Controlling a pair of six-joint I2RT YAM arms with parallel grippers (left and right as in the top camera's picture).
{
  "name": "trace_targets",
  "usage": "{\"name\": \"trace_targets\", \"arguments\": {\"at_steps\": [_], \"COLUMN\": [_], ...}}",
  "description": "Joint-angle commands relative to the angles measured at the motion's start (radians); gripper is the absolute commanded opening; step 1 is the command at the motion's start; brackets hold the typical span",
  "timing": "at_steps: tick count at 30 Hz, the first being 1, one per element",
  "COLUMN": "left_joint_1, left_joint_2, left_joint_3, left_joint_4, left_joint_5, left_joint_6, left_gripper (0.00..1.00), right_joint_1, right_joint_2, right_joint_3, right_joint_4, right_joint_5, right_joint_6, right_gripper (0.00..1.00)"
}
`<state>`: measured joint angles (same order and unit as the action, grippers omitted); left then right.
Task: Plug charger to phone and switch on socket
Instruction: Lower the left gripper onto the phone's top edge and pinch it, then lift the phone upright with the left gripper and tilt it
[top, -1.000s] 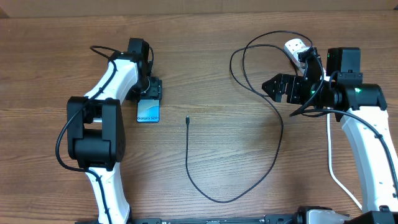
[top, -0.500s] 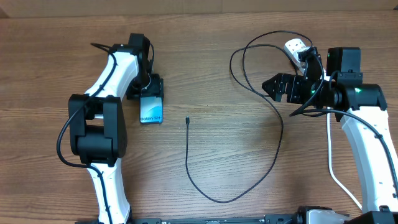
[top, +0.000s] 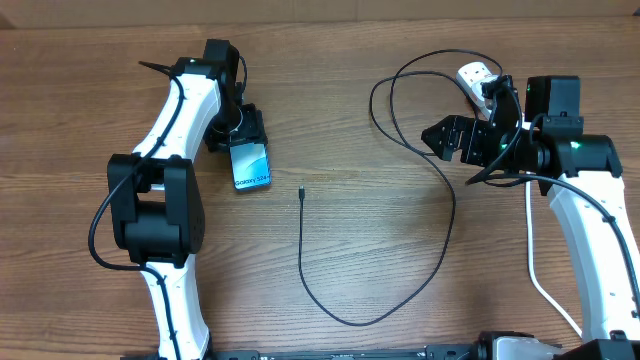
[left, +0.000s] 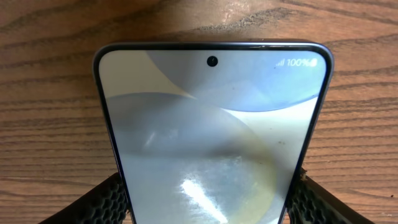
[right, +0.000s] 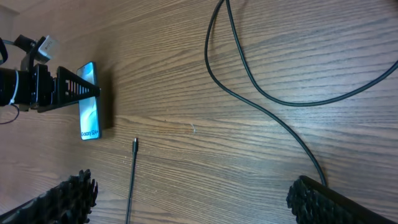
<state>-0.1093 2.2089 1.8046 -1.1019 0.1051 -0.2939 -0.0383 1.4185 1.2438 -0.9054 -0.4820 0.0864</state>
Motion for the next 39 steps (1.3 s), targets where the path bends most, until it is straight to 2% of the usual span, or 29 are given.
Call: {"name": "trace_targets", "arguments": {"at_steps": [1, 7, 15, 19, 33, 39], "left_joint_1": [-0.002, -0.003, -0.003, -0.003, -0.003, -0.003], "left_joint_2": [-0.005, -0.005, -0.005, -0.005, -0.005, -0.005], "left_joint_3": [0.022, -0.001, -0.011, -0.012, -0.027, -0.151], "left_joint_4": [0.01, 0.031, 0.02, 0.017, 0.031, 0.146], "left_joint_5": [0.014, -0.037, -0.034, -0.035, -0.082, -0.094], "left_joint_6": [-0.025, -0.09, -0.191, -0.193, -0.193, -0.193], "left_gripper": [0.64, 0.66, 0.64, 0.62, 0.64, 0.64], "right_joint_1": [0.005, 0.006, 0.006, 0.008, 0.013, 0.013], "right_joint_2": [0.0, 0.0, 0.007, 0.019, 0.052, 0.052], "right_joint_3": [0.03, 0.03, 0.029, 0.029, 0.029, 0.029], "right_joint_4": [0.007, 0.004, 0.01, 0.008, 0.006, 0.006], "right_joint_5": [0.006, 0.005, 0.006, 0.006, -0.002, -0.002], "right_joint_6": [0.019, 0.019, 0.101, 0.101, 0.1, 0.1], "right_gripper": [1.0, 1.0, 1.0, 1.0, 1.0, 1.0]}}
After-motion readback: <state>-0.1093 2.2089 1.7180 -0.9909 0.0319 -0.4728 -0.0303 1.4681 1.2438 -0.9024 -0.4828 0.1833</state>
